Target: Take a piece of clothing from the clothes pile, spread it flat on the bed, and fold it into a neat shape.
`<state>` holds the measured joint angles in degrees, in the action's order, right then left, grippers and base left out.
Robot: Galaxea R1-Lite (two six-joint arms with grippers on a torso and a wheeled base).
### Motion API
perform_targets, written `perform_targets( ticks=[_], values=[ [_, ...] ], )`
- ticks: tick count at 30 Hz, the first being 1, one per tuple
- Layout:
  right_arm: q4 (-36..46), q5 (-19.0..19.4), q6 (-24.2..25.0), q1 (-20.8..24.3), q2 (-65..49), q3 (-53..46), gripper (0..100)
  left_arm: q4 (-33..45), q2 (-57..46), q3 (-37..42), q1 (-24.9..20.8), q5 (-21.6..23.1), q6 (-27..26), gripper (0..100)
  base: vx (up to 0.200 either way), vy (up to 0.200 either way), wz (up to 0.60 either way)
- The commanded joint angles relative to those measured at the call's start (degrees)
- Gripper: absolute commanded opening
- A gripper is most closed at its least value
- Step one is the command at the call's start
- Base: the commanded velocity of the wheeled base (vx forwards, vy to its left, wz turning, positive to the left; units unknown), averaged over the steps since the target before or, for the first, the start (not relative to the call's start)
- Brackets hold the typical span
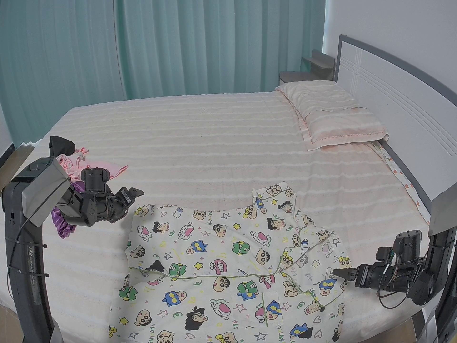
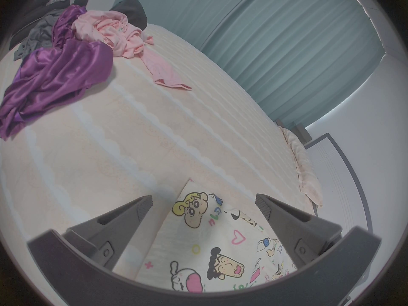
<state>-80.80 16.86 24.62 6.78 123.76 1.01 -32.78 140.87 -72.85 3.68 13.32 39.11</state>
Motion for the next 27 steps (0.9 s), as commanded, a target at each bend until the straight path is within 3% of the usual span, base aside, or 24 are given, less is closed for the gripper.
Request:
perform_targets(
  ticks=[1, 13, 14, 19, 27],
  values=[
    [-0.5, 0.0, 0.0, 0.2, 0.6, 0.1, 100, -0.1, 3.6, -1.9, -0.3, 0.5, 0.0, 100, 0.0, 0.0, 0.0],
    [-4.6, -0.1, 0.8, 0.1, 0.5, 2.9, 100, -0.1, 7.5, -6.5, -2.3, 1.6, 0.0, 100, 0.0, 0.0, 0.0],
    [-4.5, -0.1, 1.7, 0.2, 0.4, 4.8, 100, -0.1, 7.5, -6.5, -2.5, 1.7, 0.0, 0, 0.0, 0.0, 0.0],
    [-2.1, -2.1, 1.9, -0.1, 1.2, 12.9, 100, -0.3, 7.2, -6.3, -2.4, 1.4, 0.3, 0, 0.0, 0.0, 0.0],
    [13.5, -2.5, 2.1, -0.7, 1.0, 28.8, 100, -0.4, 5.6, -4.1, -1.0, -2.7, 0.2, 0, 0.0, 0.0, 0.0]
  ],
)
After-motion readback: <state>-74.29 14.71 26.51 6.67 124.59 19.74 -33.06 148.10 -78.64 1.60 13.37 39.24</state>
